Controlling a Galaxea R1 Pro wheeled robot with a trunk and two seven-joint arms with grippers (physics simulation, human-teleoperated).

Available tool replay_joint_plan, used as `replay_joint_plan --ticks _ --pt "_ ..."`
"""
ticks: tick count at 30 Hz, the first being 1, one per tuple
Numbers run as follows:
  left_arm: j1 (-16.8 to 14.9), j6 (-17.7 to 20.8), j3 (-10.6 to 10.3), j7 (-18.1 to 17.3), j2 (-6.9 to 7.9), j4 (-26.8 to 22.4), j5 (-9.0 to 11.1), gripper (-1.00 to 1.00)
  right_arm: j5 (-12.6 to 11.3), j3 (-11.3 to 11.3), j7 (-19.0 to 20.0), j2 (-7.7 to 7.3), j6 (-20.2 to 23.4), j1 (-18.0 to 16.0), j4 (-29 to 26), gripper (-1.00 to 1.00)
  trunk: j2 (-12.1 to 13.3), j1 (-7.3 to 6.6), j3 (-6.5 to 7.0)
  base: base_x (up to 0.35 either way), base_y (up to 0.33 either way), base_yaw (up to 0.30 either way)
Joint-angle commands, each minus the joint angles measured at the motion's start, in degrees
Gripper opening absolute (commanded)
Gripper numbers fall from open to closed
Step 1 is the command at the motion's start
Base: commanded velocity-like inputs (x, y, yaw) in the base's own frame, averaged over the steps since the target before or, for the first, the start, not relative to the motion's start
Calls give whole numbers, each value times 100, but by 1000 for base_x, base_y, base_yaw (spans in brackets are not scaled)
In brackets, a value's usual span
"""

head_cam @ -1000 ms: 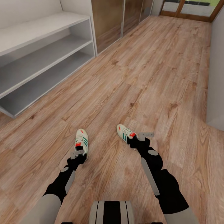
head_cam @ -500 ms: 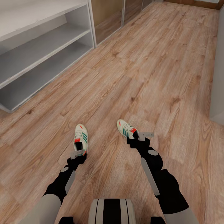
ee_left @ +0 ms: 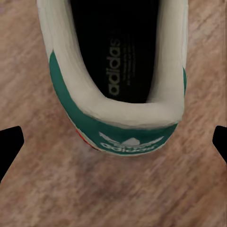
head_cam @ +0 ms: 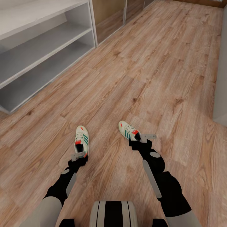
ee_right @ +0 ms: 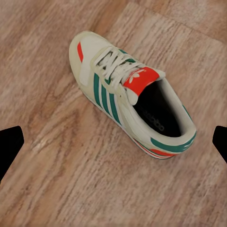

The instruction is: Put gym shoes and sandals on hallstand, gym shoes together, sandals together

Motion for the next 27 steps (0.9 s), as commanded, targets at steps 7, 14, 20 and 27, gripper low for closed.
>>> replay_joint_plan --ticks 7,14,20,27 --pt "0 0 3 -1 0 0 0 100 4 2 0 0 0 -1 0 100 0 0 0 243 0 0" --pt "0 -4 5 12 0 0 -1 100 0 -1 0 0 0 0 0 100 0 0 0 84 0 0" --pt "5 -134 1 13 0 0 -5 100 4 -1 0 0 0 0 0 100 0 0 0 10 0 0" --pt "8 -234 5 14 0 7 0 100 2 1 0 0 0 0 0 100 0 0 0 1 0 0"
